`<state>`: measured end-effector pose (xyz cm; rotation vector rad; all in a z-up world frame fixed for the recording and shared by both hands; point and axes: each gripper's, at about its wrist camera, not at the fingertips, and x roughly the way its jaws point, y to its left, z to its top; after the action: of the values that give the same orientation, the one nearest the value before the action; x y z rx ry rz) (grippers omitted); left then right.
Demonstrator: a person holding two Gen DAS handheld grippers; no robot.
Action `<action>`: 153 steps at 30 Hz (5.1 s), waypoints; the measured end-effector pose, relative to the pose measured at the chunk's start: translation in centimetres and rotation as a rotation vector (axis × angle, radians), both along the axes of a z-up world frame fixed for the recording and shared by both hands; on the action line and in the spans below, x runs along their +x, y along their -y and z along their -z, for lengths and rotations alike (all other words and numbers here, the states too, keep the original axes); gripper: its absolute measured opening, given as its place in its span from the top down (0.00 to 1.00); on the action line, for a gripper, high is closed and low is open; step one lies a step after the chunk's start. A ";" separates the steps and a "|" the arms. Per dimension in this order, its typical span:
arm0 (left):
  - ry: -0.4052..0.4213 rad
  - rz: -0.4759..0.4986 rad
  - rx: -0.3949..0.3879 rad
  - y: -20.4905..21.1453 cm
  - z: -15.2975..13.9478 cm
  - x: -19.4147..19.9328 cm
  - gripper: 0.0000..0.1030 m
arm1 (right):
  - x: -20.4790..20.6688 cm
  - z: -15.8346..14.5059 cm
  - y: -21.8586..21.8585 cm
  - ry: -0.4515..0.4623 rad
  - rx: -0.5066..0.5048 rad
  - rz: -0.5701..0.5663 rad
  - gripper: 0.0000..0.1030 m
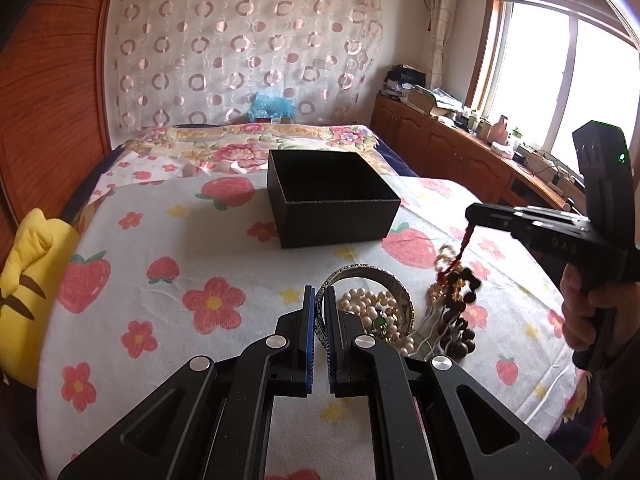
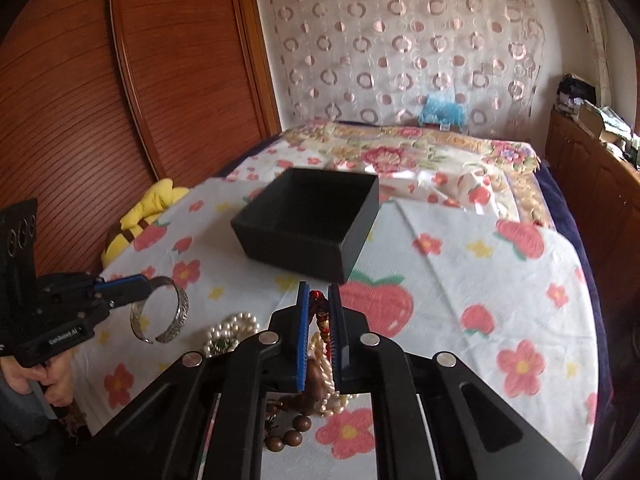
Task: Organize jewelry
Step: 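Lift the bangle with the left gripper while the right gripper grasps the brown bead bracelet, then carry the bangle and bead bracelet in both grippers over the black box, then open the left gripper into the box while the right gripper releases the bracelet, then move both grippers back to the pile and close the left on pearls, then lift the pearl necklace with the left gripper while the right grasps another bead bracelet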
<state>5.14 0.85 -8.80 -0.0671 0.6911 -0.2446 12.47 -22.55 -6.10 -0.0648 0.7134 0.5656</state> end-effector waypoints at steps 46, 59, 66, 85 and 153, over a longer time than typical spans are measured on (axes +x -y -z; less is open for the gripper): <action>-0.039 0.024 0.086 3.3 -0.5 17.7 0.94 | 12.5 -2.9 -3.5 0.037 0.050 -0.046 0.90; 0.023 -0.024 0.087 0.0 -2.7 14.7 0.82 | 13.8 0.6 -6.6 -0.029 -0.058 -0.096 0.88; 0.030 -0.050 0.087 -1.5 -2.8 12.5 0.72 | 14.3 1.6 -6.5 -0.045 -0.064 -0.066 0.52; 0.036 -0.024 0.072 -0.8 -2.5 4.6 0.65 | 6.6 -0.2 -1.7 0.011 -0.044 0.028 0.52; 0.105 0.110 0.037 3.0 -6.8 1.6 0.93 | -0.8 6.0 2.2 -0.148 -0.037 0.018 0.85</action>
<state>6.73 -2.15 -2.01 0.0187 0.5953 -0.3382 11.71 -24.76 -12.06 -0.0509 0.8680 0.5437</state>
